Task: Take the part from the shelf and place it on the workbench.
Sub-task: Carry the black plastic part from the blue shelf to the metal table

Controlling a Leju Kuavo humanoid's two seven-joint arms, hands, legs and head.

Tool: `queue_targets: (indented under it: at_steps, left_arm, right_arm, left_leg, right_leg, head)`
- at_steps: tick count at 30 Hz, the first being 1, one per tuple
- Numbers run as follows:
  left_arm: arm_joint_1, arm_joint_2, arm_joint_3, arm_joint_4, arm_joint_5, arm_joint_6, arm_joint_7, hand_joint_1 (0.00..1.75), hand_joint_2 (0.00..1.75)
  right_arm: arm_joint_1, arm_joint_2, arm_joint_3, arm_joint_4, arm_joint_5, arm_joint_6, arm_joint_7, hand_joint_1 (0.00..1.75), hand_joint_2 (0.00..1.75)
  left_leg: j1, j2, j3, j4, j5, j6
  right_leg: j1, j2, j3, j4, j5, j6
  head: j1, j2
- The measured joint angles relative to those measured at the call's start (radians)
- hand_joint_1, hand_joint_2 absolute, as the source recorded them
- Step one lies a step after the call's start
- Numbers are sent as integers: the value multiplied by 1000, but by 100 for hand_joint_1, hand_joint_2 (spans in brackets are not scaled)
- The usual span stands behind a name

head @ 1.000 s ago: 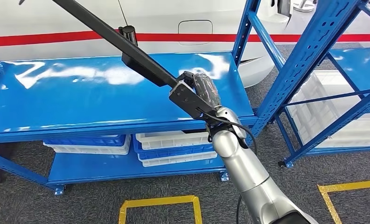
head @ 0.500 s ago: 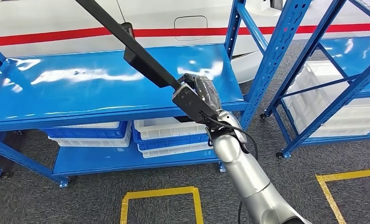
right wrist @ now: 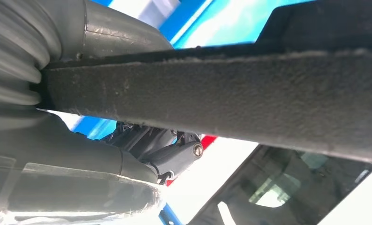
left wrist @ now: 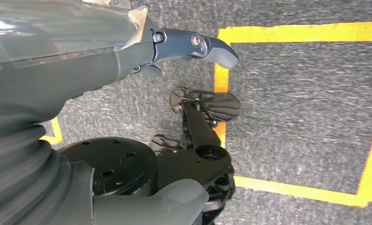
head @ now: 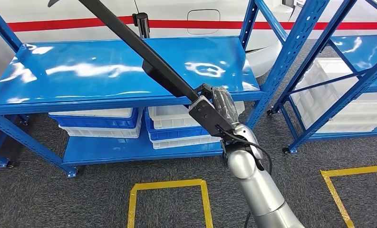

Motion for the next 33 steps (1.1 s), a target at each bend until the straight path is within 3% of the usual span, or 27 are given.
queue_targets:
  at_steps: [2,4,6,7,9,10,12,13,14,15,17,19,20,23,24,27,28,29,30,31,33]
  left_arm:
    - [-2,0,-1,0,-5,0,2,0,175]
    - [-6,-1,-4,0,-14,0,6,0,175]
    - [-9,-3,-12,0,-23,-1,15,0,175]
    - [-9,-4,-15,0,-27,-1,19,0,175]
    - [-9,-4,-18,0,-33,2,25,0,175]
    - [-8,-4,-18,0,-35,4,27,0,175]
    - [-7,-5,-19,0,-38,6,31,0,175]
    - [-7,-5,-19,0,-39,6,32,0,175]
    - [-7,-5,-19,0,-39,6,32,0,175]
    - [-6,-5,-19,0,-40,6,33,0,175]
    - [-7,-5,-19,0,-41,6,32,0,175]
    - [-8,-5,-21,0,-41,6,32,0,175]
    - [-8,-6,-22,0,-42,6,32,0,175]
    - [-4,-6,-23,1,-47,6,32,0,175]
    - [-3,-7,-23,1,-49,6,32,0,175]
    - [2,-9,-24,2,-51,6,32,0,175]
    - [5,-9,-24,2,-51,6,32,0,175]
    - [7,-9,-24,2,-51,6,32,0,175]
    - [9,-9,-24,2,-51,6,32,0,175]
    - [10,-9,-24,2,-52,6,32,0,175]
    - [12,-9,-24,2,-54,7,32,0,175]
  right_arm:
    - [4,-3,-1,-7,4,0,0,175,175]
    - [10,-3,-5,-22,10,-1,1,175,175]
    - [25,-5,-14,-39,16,-5,1,175,175]
    - [36,-7,-19,-48,19,-7,1,175,175]
    - [61,-11,-31,-63,25,-12,-1,175,175]
    - [75,-13,-36,-70,26,-15,-3,175,175]
    - [102,-17,-45,-83,26,-17,-9,175,175]
    - [116,-19,-51,-88,25,-18,-14,175,175]
    - [129,-21,-57,-92,24,-18,-19,175,175]
    - [143,-22,-63,-96,23,-18,-25,175,175]
    - [166,-23,-74,-106,18,-18,-38,175,175]
    - [182,-23,-83,-116,12,-18,-50,175,175]
    - [188,-23,-86,-120,9,-18,-56,175,175]
    - [204,-22,-94,-125,0,-19,-69,175,175]
    - [210,-23,-97,-125,-2,-19,-72,175,175]
    - [224,-24,-104,-126,-5,-19,-75,175,175]
    - [229,-25,-105,-126,-6,-19,-76,175,175]
    - [234,-27,-106,-126,-6,-19,-77,175,175]
    - [239,-27,-107,-126,-7,-20,-78,175,175]
    - [245,-28,-108,-126,-7,-21,-80,175,175]
    - [254,-29,-110,-127,-8,-26,-86,175,175]
  left_leg:
    - [-2,0,-20,1,19,-5]
    - [-5,0,-32,1,38,-14]
    - [-4,0,-35,-3,55,-27]
    - [-2,-1,-37,-5,60,-34]
    - [3,-3,-51,20,21,-44]
    - [5,-4,-63,59,-25,-48]
    - [9,-5,-91,181,-121,-57]
    - [11,-5,-99,238,-144,-62]
    - [13,-4,-95,272,-145,-65]
    - [15,-4,-74,270,-127,-68]
    - [19,-4,13,169,-91,-68]
    - [16,-7,90,56,-97,-60]
    - [12,-8,104,30,-108,-54]
    - [5,-5,96,15,-89,-25]
    - [6,-3,88,9,-76,-13]
    - [6,1,48,2,-37,5]
    - [6,2,32,3,-26,5]
    - [5,2,15,3,-14,4]
    - [5,3,-1,4,-2,2]
    - [6,3,-17,4,11,-2]
    - [5,2,-42,7,32,-12]
  right_leg:
    - [3,0,98,-123,37,6]
    - [12,0,193,-268,34,-6]
    - [23,1,219,-325,24,-20]
    - [17,0,212,-327,32,-28]
    - [6,-2,203,-332,54,-49]
    - [-1,-3,195,-333,67,-57]
    - [4,-4,172,-330,88,-64]
    - [5,-5,158,-326,97,-63]
    - [6,-5,143,-320,104,-61]
    - [6,-5,128,-312,110,-58]
    - [5,-5,99,-292,118,-50]
    - [8,-5,80,-277,125,-39]
    - [9,-5,77,-275,130,-32]
    - [9,-4,70,-274,143,-11]
    - [9,-3,59,-260,126,-11]
    - [6,0,4,-114,5,-29]
    - [5,0,-8,-53,-24,-28]
    - [3,0,-10,-12,-34,-21]
    - [2,0,4,0,-25,-10]
    - [0,0,36,-24,-3,3]
    - [-3,0,145,-160,27,15]
  head:
    - [0,0]
    - [-1,0]
    - [-2,0]
    - [-1,0]
    - [-2,0]
    - [-4,0]
    - [-8,0]
    - [-8,0]
    - [-8,0]
    - [-9,0]
    - [-9,0]
    - [-8,0]
    - [-8,0]
    - [-5,0]
    - [-3,0]
    - [4,0]
    - [5,0]
    - [6,0]
    - [7,0]
    - [7,0]
    - [8,0]
